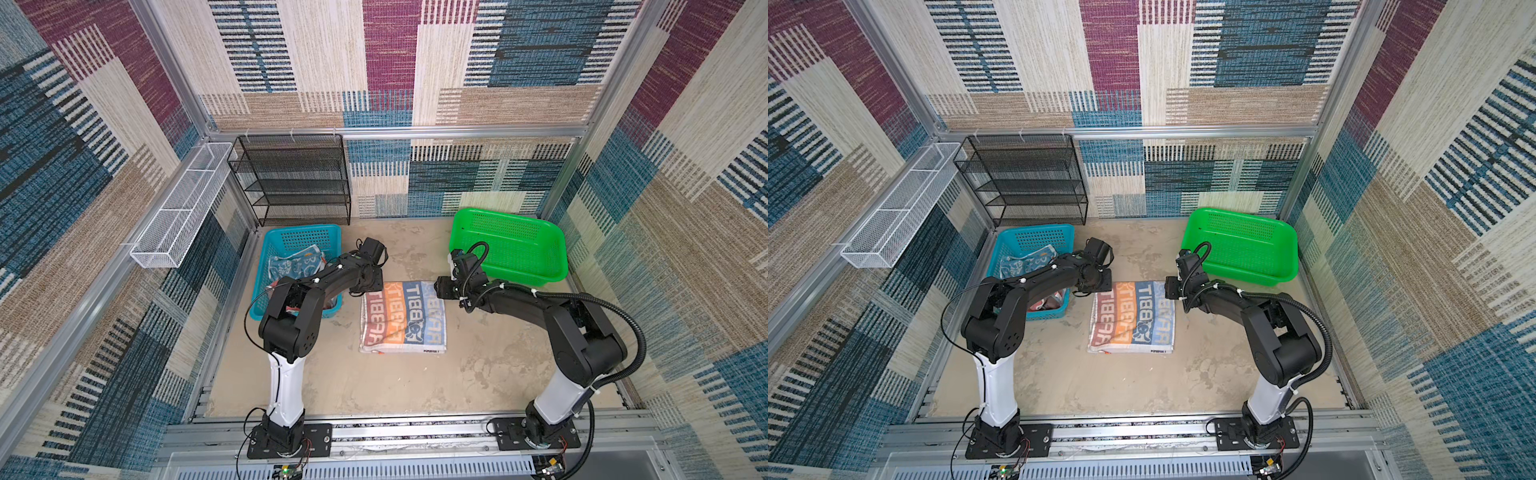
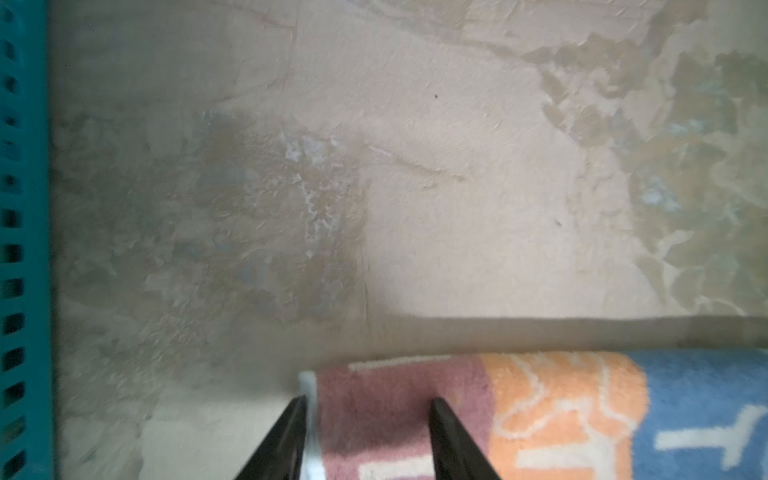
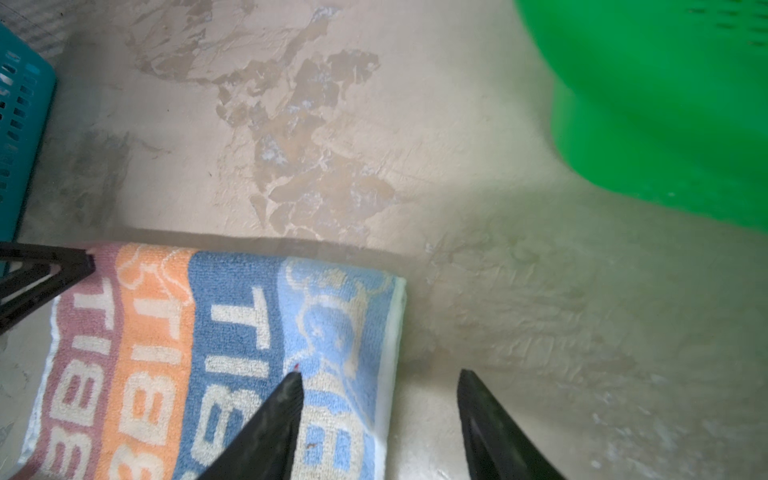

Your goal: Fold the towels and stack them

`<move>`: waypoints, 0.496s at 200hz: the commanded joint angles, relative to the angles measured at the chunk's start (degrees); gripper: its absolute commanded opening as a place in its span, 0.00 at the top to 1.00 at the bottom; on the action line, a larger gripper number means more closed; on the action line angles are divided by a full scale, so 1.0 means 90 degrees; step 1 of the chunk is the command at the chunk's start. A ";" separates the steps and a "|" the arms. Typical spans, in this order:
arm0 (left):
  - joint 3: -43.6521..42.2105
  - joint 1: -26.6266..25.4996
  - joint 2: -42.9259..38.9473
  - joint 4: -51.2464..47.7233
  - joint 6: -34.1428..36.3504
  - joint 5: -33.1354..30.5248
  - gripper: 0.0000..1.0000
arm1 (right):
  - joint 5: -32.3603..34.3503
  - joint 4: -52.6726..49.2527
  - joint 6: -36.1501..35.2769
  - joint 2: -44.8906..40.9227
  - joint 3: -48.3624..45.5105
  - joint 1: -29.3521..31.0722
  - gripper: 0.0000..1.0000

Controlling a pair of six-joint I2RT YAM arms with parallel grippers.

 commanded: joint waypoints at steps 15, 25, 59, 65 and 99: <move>0.0132 0.0078 0.0161 -0.0169 0.0086 0.0122 0.57 | 0.0103 0.0002 -0.0128 0.0064 0.0132 -0.0008 0.39; 0.0130 0.0093 0.0170 -0.0140 0.0104 0.0119 0.60 | 0.0127 -0.0028 -0.0145 0.0102 0.0169 -0.0014 0.38; 0.0094 0.0103 0.0228 -0.0065 0.0184 0.0141 0.78 | 0.0081 -0.0106 -0.0109 0.0401 0.0393 -0.0029 0.42; 0.0070 0.0101 0.0228 -0.0046 0.0192 0.0147 0.81 | 0.0034 -0.0092 -0.0111 0.0465 0.0433 -0.0031 0.44; -0.0007 0.0104 0.0248 0.0029 0.0251 0.0124 1.00 | -0.0006 0.0017 -0.0001 0.0692 0.0577 -0.0038 0.45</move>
